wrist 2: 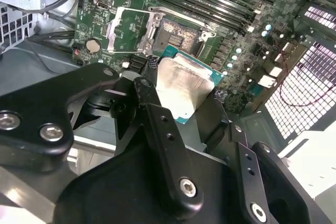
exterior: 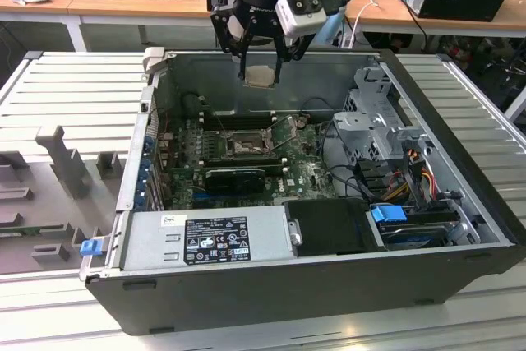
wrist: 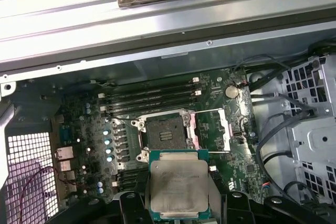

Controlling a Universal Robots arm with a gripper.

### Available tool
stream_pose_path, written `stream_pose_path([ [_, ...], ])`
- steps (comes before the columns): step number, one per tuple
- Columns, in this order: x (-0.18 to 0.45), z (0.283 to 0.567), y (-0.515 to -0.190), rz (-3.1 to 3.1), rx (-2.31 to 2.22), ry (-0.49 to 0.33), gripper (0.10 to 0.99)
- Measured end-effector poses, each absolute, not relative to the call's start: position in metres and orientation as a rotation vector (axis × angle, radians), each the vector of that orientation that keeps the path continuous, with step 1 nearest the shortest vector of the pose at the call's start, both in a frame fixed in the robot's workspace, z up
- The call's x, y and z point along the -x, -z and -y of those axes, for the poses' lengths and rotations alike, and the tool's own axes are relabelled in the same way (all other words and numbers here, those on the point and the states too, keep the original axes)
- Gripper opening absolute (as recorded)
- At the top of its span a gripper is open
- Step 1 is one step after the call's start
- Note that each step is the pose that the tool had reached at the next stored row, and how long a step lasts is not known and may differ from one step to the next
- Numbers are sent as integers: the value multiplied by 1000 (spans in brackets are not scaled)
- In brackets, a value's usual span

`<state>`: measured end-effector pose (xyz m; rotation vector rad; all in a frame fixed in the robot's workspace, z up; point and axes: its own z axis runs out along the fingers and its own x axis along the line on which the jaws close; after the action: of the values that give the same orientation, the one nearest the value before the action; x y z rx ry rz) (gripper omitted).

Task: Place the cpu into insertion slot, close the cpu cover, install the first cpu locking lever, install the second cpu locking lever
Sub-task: 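Place the cpu into insertion slot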

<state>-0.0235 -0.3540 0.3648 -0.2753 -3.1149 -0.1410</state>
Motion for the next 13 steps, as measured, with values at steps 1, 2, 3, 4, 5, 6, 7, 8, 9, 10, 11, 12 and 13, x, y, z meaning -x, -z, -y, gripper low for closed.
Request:
stream_pose_path([
  [1,23,354,-365,3114,284,141,533],
  [2,23,354,-365,3114,289,141,533],
  [3,24,354,-365,3114,292,141,533],
  [4,24,354,-365,3114,295,141,533],
  [5,23,354,-365,3113,299,141,533],
  [6,23,354,-365,3113,303,141,533],
  [7,23,354,-365,3113,309,141,533],
  [8,24,354,-365,3112,314,141,533],
  [9,23,354,-365,3112,319,141,533],
  [10,24,354,-365,3111,325,141,533],
  [11,23,354,-365,3111,329,141,533],
  [12,24,354,-365,3111,337,141,533],
  [13,23,354,-365,3110,346,141,533],
])
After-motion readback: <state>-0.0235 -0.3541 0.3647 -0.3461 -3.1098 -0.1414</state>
